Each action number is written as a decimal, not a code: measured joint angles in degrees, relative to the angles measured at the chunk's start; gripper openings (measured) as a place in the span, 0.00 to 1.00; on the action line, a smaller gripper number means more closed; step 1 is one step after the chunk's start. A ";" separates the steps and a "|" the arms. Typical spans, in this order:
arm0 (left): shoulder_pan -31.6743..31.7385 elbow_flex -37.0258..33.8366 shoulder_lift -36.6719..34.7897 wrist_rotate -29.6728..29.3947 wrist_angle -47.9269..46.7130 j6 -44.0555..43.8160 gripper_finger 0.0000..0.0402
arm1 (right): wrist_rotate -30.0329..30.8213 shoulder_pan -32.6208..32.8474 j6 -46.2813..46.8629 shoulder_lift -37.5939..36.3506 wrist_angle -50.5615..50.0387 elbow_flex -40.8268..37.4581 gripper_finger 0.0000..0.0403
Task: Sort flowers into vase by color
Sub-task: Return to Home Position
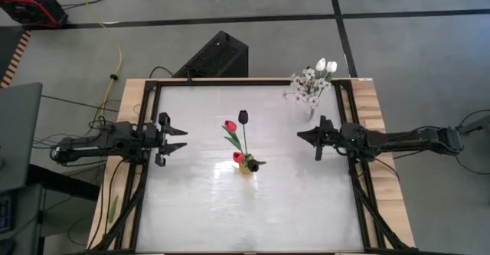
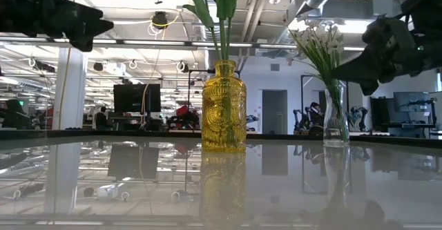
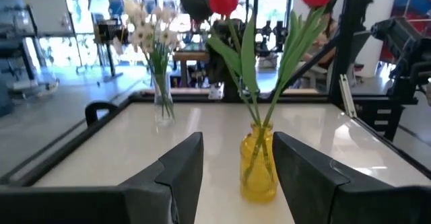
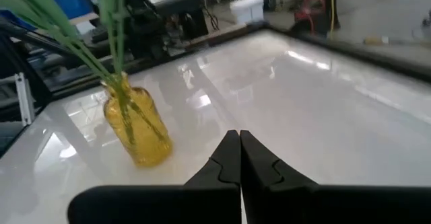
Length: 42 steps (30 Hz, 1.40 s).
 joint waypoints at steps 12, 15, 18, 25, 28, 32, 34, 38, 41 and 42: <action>0.00 -2.96 -0.04 -0.43 1.34 -4.84 0.42 | 0.28 -0.70 -4.86 -2.23 -1.12 -0.02 0.10; 0.00 -6.63 0.00 -1.07 4.56 -6.40 0.42 | 0.21 -0.52 -4.79 -2.04 -1.89 -0.03 0.10; 0.00 -7.37 0.69 -2.27 5.12 -5.95 0.42 | 0.10 -0.55 -4.73 -2.04 -2.38 -0.04 0.10; 0.00 -7.02 1.63 -2.10 3.42 -5.86 0.42 | 0.06 -0.55 -4.75 -1.97 -2.77 -0.07 0.10; -0.02 -7.02 1.62 -1.82 3.40 -10.88 0.42 | 0.06 -0.55 -4.75 -1.97 -2.81 -0.07 0.10; -0.01 -7.02 1.64 -1.45 3.31 -17.76 0.42 | 0.06 -0.55 -4.77 -1.97 -2.81 -0.09 0.10; -0.01 -7.02 1.64 -1.44 3.30 -18.76 0.42 | 0.06 -0.55 -4.77 -1.97 -2.81 -0.09 0.10; 0.00 -7.02 1.64 -1.44 3.28 -17.80 0.42 | 0.04 -0.55 -4.79 -1.97 -2.79 -0.09 0.11; -0.02 -6.99 1.64 -1.44 3.25 -17.58 0.42 | 0.03 -0.55 -4.81 -1.97 -2.78 -0.09 0.11; -0.01 -6.99 1.64 -1.44 3.25 -17.58 0.42 | 0.03 -0.55 -4.82 -1.97 -2.79 -0.09 0.11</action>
